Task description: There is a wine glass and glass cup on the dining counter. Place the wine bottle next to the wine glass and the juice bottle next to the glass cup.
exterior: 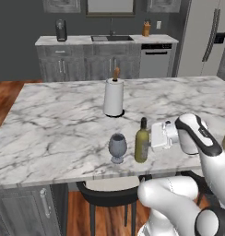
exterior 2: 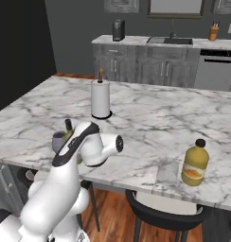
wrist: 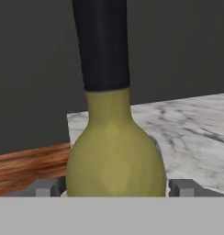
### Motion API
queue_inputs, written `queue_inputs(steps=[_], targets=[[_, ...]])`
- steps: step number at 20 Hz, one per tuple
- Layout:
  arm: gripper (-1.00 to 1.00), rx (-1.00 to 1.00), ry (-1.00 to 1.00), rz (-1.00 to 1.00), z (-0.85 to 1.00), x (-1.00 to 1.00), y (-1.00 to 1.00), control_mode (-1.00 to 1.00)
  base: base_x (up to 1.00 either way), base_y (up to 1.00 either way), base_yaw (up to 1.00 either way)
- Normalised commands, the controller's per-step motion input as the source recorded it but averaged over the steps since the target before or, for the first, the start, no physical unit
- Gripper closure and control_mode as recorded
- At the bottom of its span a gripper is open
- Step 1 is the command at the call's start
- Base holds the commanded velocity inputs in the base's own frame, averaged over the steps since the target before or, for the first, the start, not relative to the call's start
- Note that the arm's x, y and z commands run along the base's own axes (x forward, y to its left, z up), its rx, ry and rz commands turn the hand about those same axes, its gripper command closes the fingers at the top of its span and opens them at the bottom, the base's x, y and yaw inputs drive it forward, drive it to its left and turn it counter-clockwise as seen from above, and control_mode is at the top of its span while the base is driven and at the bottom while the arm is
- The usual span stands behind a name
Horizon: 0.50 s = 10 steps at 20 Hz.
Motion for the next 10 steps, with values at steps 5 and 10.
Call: queue_inputs(steps=[5,10], targets=[[1.0,-0.03,0.0,0.0,-0.22,0.25,0.0,-1.0,0.0,0.0,0.0],[1.0,-0.03,0.0,0.0,-0.18,0.28,0.0,-1.0,0.0,0.0,0.0]])
